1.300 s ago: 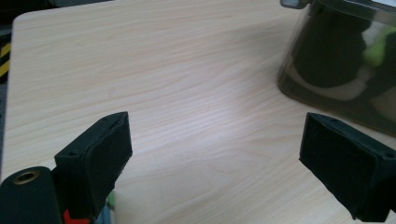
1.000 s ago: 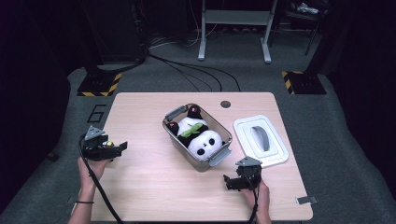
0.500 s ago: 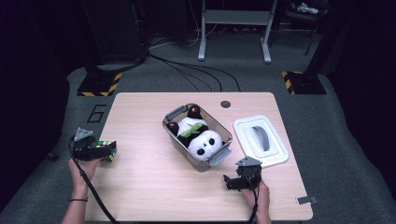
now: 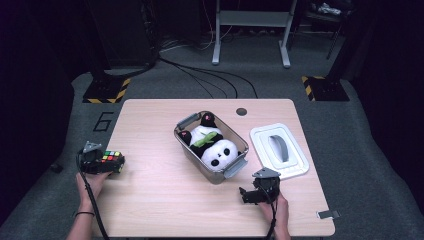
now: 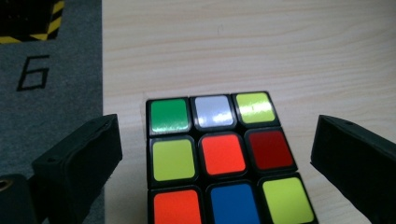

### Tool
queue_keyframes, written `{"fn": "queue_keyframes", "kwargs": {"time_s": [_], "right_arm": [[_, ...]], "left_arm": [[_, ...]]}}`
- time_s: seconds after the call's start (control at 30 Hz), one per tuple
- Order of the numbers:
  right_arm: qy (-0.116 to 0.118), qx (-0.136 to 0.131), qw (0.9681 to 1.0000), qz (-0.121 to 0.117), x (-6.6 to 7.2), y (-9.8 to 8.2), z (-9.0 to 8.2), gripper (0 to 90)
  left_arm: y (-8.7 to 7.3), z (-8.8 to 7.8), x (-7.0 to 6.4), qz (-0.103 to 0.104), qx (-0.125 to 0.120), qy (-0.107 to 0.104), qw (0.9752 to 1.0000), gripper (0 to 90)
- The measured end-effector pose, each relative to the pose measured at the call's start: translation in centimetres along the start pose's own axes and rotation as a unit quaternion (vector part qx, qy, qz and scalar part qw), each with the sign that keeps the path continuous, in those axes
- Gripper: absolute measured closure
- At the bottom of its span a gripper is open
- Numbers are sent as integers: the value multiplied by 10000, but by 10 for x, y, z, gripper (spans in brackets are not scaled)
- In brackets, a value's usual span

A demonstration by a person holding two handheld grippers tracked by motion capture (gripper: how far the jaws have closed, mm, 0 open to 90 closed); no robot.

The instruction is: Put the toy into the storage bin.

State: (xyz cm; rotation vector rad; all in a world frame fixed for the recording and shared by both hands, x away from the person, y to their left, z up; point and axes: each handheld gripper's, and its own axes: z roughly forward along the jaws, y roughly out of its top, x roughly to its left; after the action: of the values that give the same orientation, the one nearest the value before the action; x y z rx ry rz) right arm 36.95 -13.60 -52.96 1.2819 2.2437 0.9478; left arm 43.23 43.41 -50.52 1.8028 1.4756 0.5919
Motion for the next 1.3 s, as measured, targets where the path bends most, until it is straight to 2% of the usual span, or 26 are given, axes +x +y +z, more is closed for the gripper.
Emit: {"fn": "queue_keyframes", "kwargs": {"time_s": [0.13,0.2,0.33,0.4,0.43,0.47,0.53,0.6,0.63,0.8,0.87,0.9,0.97,1.1,1.13,1.2,1.23,1.27,1.3], "right_arm": [[0,1,10000,0,0,0,0,5],[-1,0,10000,-2,0,0,0,6],[3,10,10000,12,0,0,0,6],[-1,0,10000,0,0,0,0,6],[1,0,10000,0,0,0,0,6],[-1,-2,10000,1,0,0,0,6],[-1,-2,10000,4,0,0,0,6],[3,3,10000,6,0,0,0,6],[-3,-2,10000,5,0,0,0,6],[-1,-7,10000,-14,0,0,0,6],[-1,-6,10000,-11,0,0,0,6],[-2,-7,10000,-11,0,0,0,7],[-2,-7,10000,-10,0,0,0,7],[-8,-13,10000,-27,0,0,0,8],[-8,-14,10000,-28,0,0,0,8],[-7,-14,10000,-28,0,0,0,8],[-7,-14,10000,-27,0,0,0,8],[-7,-13,10000,-28,-1,0,0,8],[-7,-14,10000,-30,-1,0,0,8]], "left_arm": [[-3,4,3,-43,80,-22,10000,11],[-4,5,5,-102,124,-118,9998,11],[-6,7,2,15,183,-138,9997,46],[-8,9,1,6,145,-119,9998,110],[-9,9,1,39,117,-158,9998,110],[-10,10,0,87,154,-134,9998,184],[-12,9,1,98,78,-103,9999,278],[-12,9,1,102,59,-105,9999,304],[-11,6,0,144,41,-29,9999,329],[-11,3,1,85,-22,-75,9999,339],[-12,3,1,23,-144,-87,9999,339],[-11,1,1,44,-92,-104,9999,339],[-11,0,0,49,-147,-121,9998,339],[-7,-7,-5,179,-101,-235,9995,339],[-7,-7,-8,222,-177,-252,9993,339],[-4,-11,-12,375,-122,-327,9987,339],[-4,-11,-15,399,-192,-324,9985,339],[-2,-14,-16,485,-107,-369,9981,339],[-1,-14,-19,519,-153,-384,9978,339]]}}
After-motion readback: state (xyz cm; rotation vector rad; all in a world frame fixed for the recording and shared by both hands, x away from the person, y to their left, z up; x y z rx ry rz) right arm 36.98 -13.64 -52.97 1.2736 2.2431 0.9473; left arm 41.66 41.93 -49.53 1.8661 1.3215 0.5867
